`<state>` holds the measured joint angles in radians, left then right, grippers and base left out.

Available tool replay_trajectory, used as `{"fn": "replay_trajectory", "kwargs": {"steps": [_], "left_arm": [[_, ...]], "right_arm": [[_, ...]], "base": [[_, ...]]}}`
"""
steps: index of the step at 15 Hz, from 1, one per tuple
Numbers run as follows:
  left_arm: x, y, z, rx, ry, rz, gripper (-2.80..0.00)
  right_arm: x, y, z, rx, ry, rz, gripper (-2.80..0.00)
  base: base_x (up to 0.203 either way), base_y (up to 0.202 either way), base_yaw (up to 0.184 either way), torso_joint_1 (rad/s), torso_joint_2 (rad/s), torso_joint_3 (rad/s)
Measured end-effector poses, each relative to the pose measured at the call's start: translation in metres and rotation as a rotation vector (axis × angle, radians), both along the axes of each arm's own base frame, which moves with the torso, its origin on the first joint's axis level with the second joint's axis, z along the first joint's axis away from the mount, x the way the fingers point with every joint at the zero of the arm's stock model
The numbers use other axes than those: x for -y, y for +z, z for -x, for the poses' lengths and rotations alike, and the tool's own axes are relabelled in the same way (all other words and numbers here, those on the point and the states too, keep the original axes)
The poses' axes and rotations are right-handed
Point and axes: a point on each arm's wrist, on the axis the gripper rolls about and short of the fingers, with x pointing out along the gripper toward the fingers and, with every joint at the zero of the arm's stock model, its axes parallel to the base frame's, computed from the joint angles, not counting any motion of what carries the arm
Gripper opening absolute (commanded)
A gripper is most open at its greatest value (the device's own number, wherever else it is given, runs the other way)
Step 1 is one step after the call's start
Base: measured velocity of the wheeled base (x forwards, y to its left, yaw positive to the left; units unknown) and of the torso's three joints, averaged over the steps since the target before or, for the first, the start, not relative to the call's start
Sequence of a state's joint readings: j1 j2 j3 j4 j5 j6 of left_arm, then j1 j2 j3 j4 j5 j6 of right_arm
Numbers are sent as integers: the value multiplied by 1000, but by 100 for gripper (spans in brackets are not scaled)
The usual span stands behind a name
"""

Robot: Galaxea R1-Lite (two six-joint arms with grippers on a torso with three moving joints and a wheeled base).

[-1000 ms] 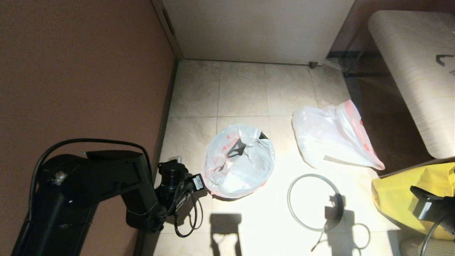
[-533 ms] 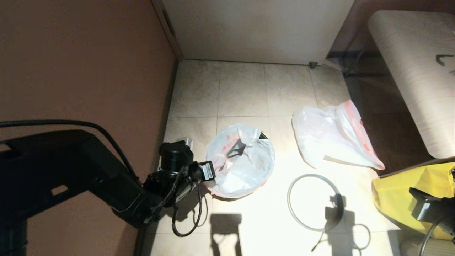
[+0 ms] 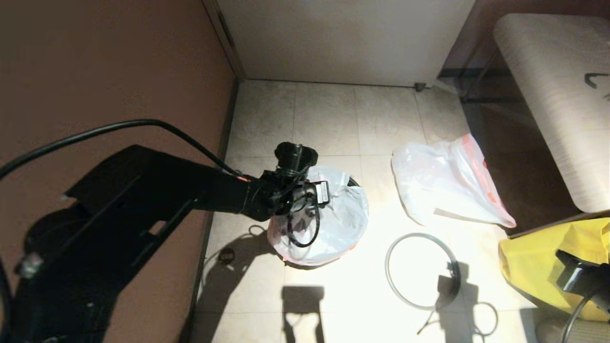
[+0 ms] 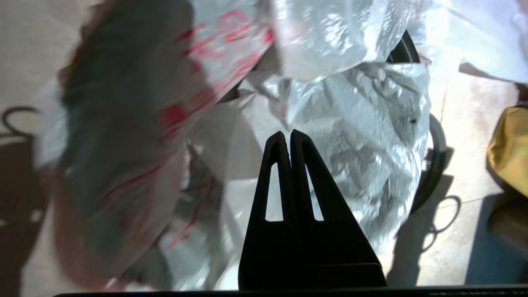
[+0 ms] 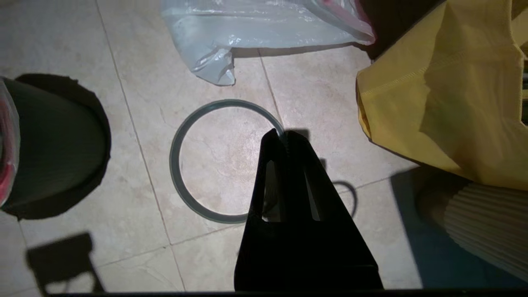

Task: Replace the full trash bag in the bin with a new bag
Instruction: Put the new garbage bag on the trash can

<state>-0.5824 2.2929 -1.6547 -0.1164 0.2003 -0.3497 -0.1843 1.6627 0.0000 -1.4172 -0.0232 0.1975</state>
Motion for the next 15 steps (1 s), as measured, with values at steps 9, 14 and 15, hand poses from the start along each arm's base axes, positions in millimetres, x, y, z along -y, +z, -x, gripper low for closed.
{"fn": "replay_trajectory", "kwargs": {"steps": [9,14,15], "left_arm": [[30,-182,-67,95,-98,-337,-280],[30,-191,-72,175,-75,-311,-280],[34,-188,-71,182,-73,-310,-280]], "right_arm": [[-4,19,22,54,-7,-5,-280],[-7,27,34,78,11,-8,-280],[-7,28,34,83,10,-14,-280]], "base": [[0,0,0,0,0,0],[0,0,0,0,0,0],[0,0,0,0,0,0]]}}
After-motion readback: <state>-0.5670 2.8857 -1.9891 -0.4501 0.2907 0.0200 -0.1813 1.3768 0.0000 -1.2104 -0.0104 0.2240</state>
